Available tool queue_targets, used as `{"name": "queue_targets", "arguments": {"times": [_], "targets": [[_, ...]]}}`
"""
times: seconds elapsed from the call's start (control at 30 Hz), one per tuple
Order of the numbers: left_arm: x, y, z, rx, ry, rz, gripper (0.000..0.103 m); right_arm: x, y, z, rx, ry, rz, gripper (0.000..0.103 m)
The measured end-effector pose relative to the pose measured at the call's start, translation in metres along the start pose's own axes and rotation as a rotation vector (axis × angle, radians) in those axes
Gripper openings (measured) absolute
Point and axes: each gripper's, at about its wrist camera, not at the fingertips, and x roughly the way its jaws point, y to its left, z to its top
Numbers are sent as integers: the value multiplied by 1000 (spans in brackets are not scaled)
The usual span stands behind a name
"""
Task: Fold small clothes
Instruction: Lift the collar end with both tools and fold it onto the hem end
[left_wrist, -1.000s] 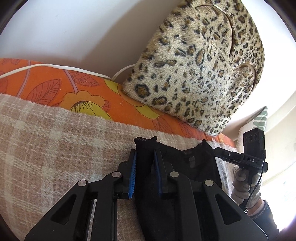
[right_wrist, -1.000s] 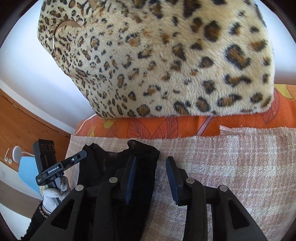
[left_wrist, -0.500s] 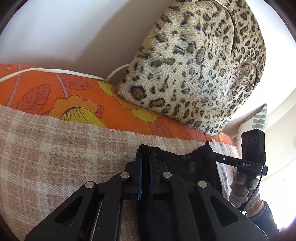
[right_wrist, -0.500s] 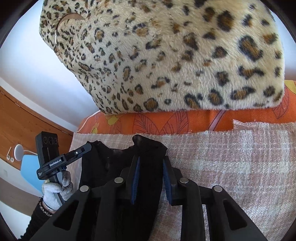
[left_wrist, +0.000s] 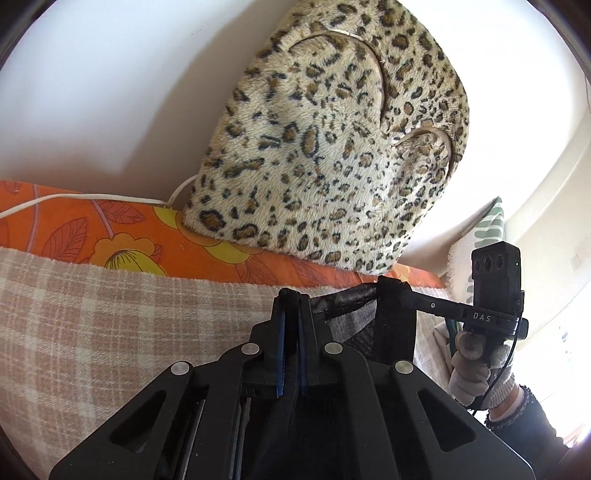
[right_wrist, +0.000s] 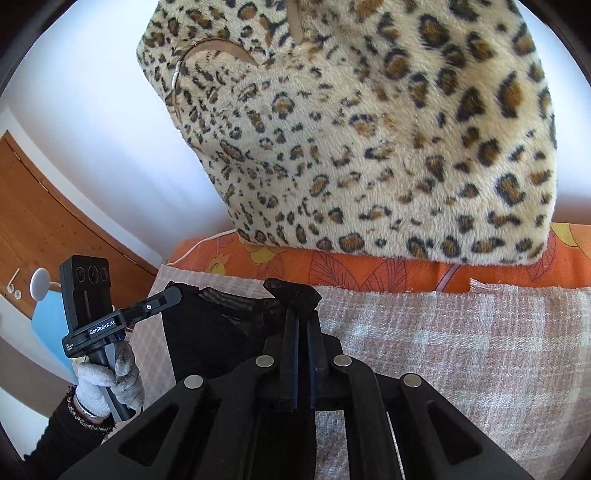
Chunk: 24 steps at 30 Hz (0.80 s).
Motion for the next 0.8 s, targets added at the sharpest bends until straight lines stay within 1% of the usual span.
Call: {"name": "queue_targets", "arguments": {"times": [0.33,0.47,0.63,0.8], "targets": [[-41,-34,-13,22,-23,-15,4,-37,39,-19,-54,-33,-5,1],[-57,-49,-23,36,-27,-11,4,-53,52,-30,-62,-41,-2,1],[-81,-68,-41,47,-36,-19,4,-72,73,-51,-85,-43,-4,1],[-105,-86,-65,62,-42,-16,4,-92,94,-79,-112,-39,-6,1]]}}
